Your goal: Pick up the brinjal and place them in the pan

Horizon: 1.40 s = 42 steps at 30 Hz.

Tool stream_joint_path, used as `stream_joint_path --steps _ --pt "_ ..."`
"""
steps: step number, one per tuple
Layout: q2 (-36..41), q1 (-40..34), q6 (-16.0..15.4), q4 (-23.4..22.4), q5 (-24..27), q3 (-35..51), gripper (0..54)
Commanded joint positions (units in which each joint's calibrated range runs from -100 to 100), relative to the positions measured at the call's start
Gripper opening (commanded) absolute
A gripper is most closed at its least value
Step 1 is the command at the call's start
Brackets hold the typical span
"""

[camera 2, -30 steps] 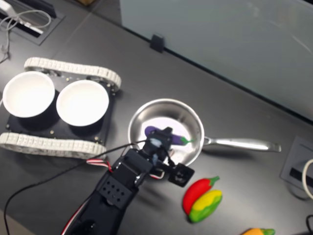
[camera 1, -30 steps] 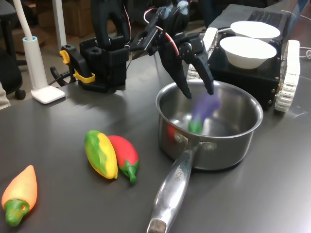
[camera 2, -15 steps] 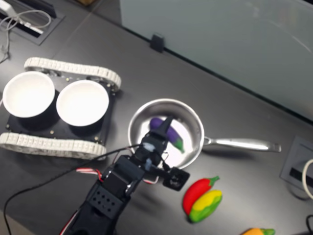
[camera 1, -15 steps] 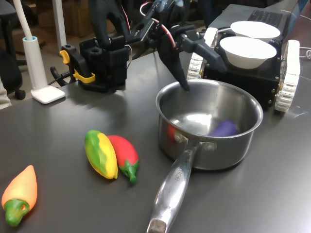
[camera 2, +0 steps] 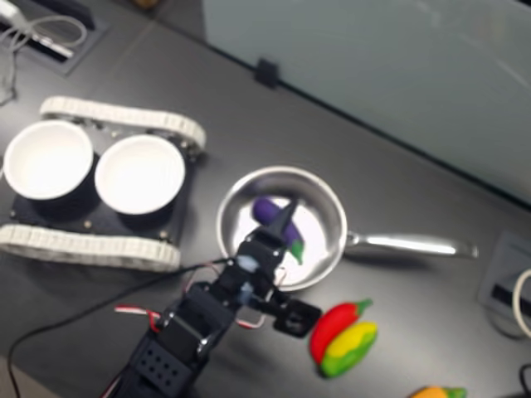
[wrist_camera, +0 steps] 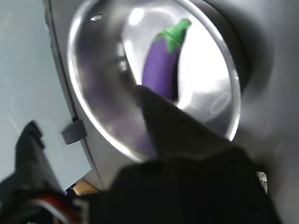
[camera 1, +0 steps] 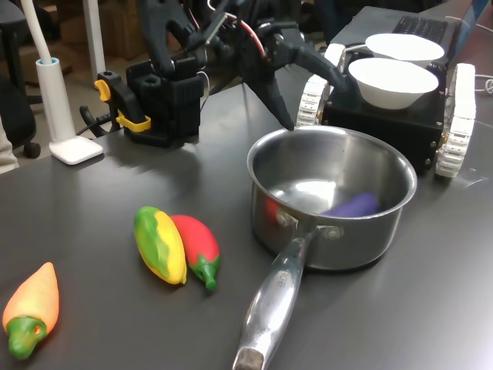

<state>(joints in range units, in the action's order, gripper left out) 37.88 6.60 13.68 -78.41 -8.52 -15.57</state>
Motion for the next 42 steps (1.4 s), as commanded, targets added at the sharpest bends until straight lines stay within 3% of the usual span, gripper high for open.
stream_joint_path --steps 1,5,13,18,25,35,42 --pt "5.18 1.54 0.77 4.85 -0.29 2.89 12.3" --pt "6.53 1.08 0.69 5.19 1.61 4.43 0.1" --pt "11.26 -4.19 0.27 3.91 4.15 2.62 0.0" --pt "13.62 -3.73 -6.12 1.35 6.98 3.43 0.0" --pt "18.43 -6.26 -9.14 -2.66 7.13 -1.20 0.0" --pt "26.36 -5.57 -9.73 -9.31 6.35 -10.10 0.0" --pt "32.51 -6.14 -9.73 -10.76 6.25 -20.19 0.0"
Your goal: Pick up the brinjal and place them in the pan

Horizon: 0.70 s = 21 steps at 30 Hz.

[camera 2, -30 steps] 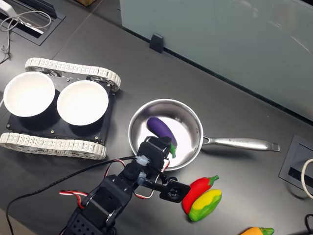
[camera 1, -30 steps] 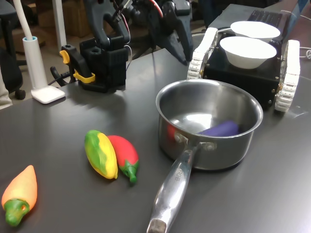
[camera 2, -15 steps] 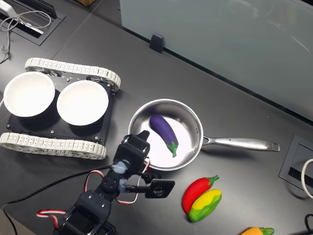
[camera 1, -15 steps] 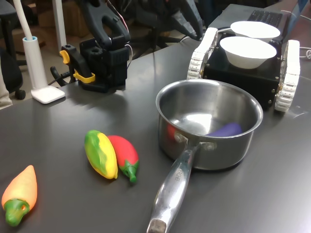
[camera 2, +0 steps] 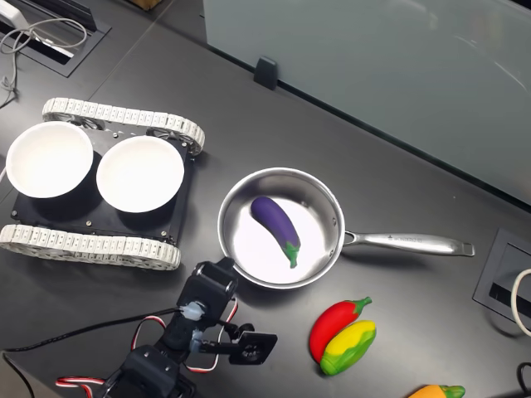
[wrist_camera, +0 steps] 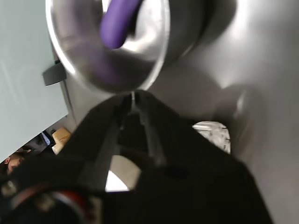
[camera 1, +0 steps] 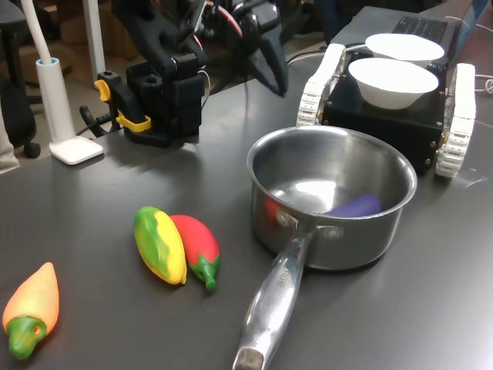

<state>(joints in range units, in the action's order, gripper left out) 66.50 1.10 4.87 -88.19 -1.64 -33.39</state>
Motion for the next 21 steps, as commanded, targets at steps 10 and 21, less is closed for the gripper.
stream_joint_path --steps 10,21 --pt "12.75 0.16 -0.83 -0.47 -1.51 -16.36 0.0" --pt "20.93 0.62 -0.75 3.03 -2.49 -29.90 0.0"
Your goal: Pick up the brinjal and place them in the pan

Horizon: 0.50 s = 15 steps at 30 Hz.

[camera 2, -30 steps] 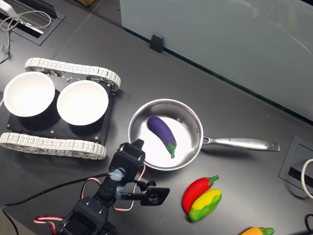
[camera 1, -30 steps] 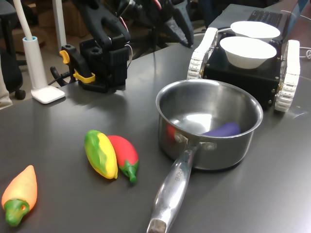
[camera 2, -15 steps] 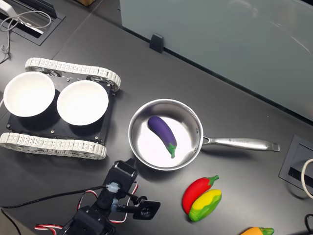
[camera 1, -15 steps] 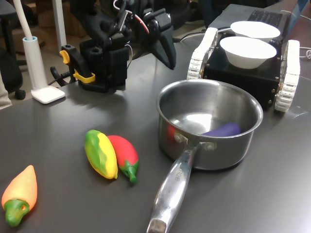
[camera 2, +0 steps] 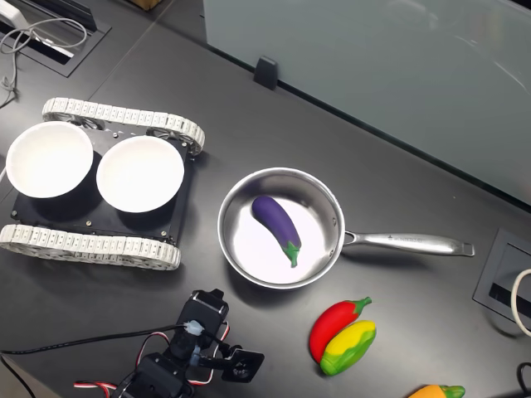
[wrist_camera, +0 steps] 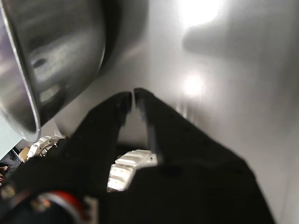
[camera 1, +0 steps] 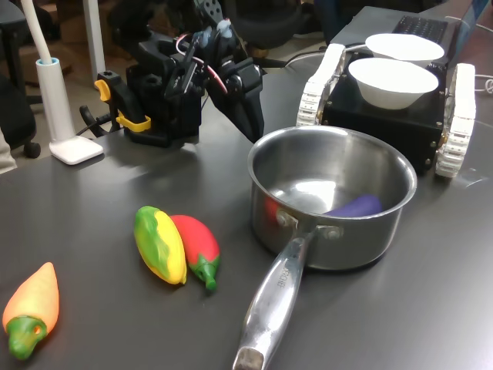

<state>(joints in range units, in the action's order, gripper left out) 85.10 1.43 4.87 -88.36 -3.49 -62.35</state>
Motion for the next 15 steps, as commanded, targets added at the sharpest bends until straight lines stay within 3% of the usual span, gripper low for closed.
stream_joint_path --steps 1,15 --pt "3.01 0.40 -0.75 3.54 -0.68 -1.94 0.0" --pt "10.43 -0.05 -0.67 5.33 -0.88 -11.02 0.1"
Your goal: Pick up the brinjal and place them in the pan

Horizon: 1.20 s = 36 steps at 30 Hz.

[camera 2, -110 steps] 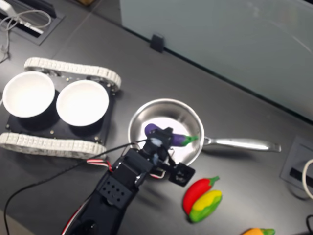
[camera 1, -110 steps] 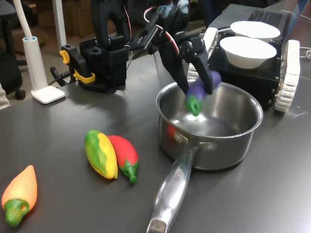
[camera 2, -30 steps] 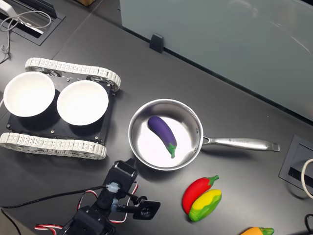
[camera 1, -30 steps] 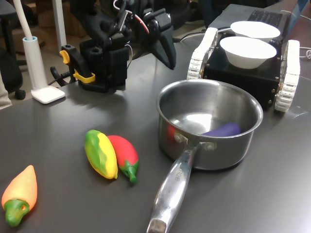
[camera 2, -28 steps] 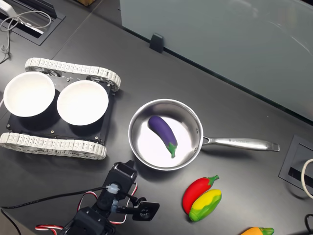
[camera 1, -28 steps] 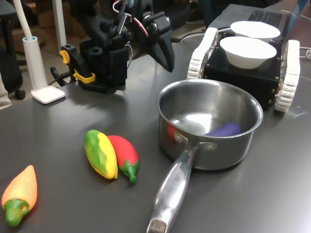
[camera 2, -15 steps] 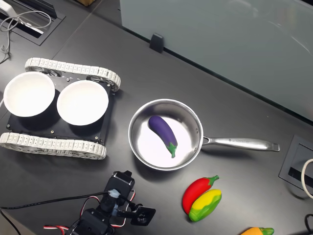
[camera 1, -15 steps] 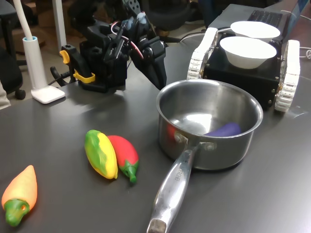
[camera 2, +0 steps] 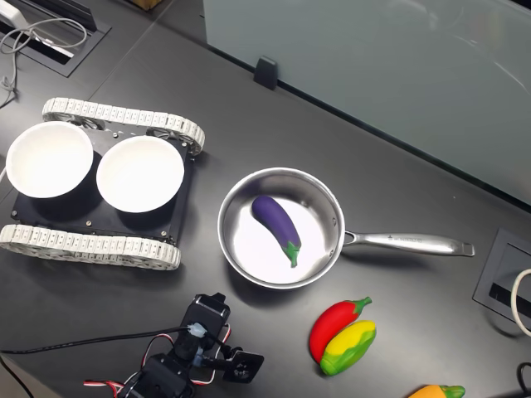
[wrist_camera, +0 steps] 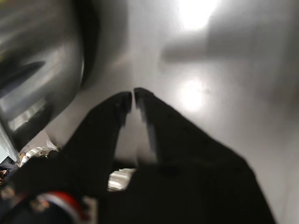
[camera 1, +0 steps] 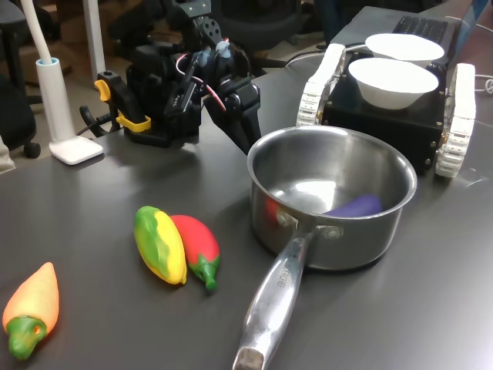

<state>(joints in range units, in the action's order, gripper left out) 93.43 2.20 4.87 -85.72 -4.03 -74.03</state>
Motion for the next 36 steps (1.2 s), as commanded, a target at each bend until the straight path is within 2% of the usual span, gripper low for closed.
stream_joint_path --steps 1,17,30,36 --pt "2.09 -0.82 -0.67 2.69 -0.34 0.65 0.1" --pt "2.09 -5.41 -0.75 2.10 -2.98 0.74 0.1" --pt "2.09 -5.41 -0.75 2.10 -2.88 0.74 0.1" --pt "2.09 -1.74 -0.67 2.27 -0.68 0.74 0.1"
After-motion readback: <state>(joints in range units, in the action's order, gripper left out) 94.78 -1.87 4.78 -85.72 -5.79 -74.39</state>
